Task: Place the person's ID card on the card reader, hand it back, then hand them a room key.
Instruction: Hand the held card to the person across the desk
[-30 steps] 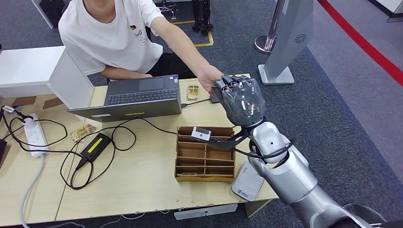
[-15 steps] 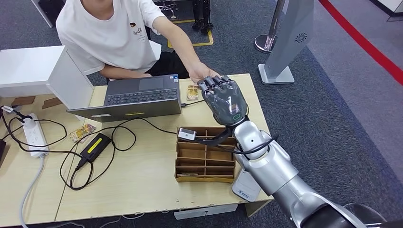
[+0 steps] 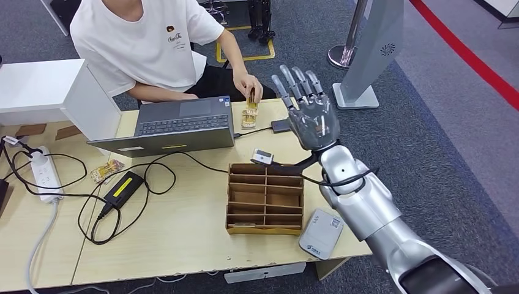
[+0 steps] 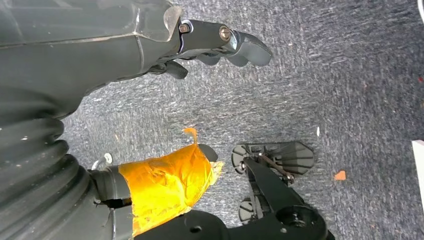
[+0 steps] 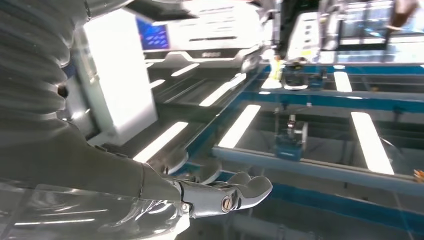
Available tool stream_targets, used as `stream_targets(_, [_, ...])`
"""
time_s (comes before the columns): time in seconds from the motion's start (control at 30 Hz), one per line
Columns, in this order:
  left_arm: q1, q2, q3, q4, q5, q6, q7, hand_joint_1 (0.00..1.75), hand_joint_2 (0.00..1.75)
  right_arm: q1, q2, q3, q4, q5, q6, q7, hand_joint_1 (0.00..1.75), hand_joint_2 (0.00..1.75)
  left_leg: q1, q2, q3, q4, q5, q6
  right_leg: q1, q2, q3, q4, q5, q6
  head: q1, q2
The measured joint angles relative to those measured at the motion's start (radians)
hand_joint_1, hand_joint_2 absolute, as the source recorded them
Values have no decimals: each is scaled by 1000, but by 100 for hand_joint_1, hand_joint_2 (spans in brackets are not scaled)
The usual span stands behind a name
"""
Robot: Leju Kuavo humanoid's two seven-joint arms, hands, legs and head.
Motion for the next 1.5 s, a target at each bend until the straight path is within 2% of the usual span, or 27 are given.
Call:
stream_targets(0.27, [21,11,1,0,36,22,10,0,175,-23,-228,-140,73,52,16,30,0,175,0,-5,-1,2,-1,2,0,-4,1,-2,0,1,0,0])
stream_targets(0.47, [28,13,3,0,66,35,25,0,175,16,-385,-267,170,51,-10,74,0,175,0,-9,-2,2,-2,3,0,-9,2,-2,-1,2,0,0])
stream_targets(0.67, [29,12,15,0,72,46,38,0,175,131,-498,-417,238,49,-32,100,0,175,0,-10,-3,2,-3,4,0,-9,1,-3,-2,3,0,0])
stream_targets(0.83, [29,12,27,0,72,54,55,0,175,258,-553,-562,282,32,-55,115,0,175,0,-9,-2,2,-4,6,0,-9,1,-3,-2,3,0,0])
stream_targets(0.93, [31,11,31,0,72,60,64,0,175,357,-563,-661,307,-8,-77,114,0,175,0,-11,-3,2,-4,6,0,-10,2,-3,-3,5,0,0])
stream_targets(1.07, [31,6,44,0,72,75,78,0,175,479,-547,-816,365,-86,-129,74,0,175,0,-11,-3,1,-5,7,0,-11,2,-3,-4,5,0,0])
stream_targets(1.23, [30,2,64,0,72,84,93,0,175,552,-511,-965,460,-80,-149,33,0,175,-1,-9,-3,1,-6,6,-1,-8,2,-3,-4,5,0,0])
stream_targets(1.33, [29,-1,89,0,72,73,153,0,175,572,-473,-1036,506,-103,-148,-7,0,175,0,-8,-1,1,-6,6,0,-7,2,-3,-4,5,0,0])
stream_targets(1.43, [32,-8,136,0,72,57,260,0,175,592,-407,-1111,561,-137,-147,-45,0,175,0,-8,-1,1,-5,6,0,-7,2,-3,-4,5,0,0])
stream_targets(1.5, [35,-15,163,0,73,50,294,0,175,605,-364,-1146,601,-138,-146,-59,0,175,0,-8,-1,0,-5,6,0,-7,2,-3,-4,4,0,0])
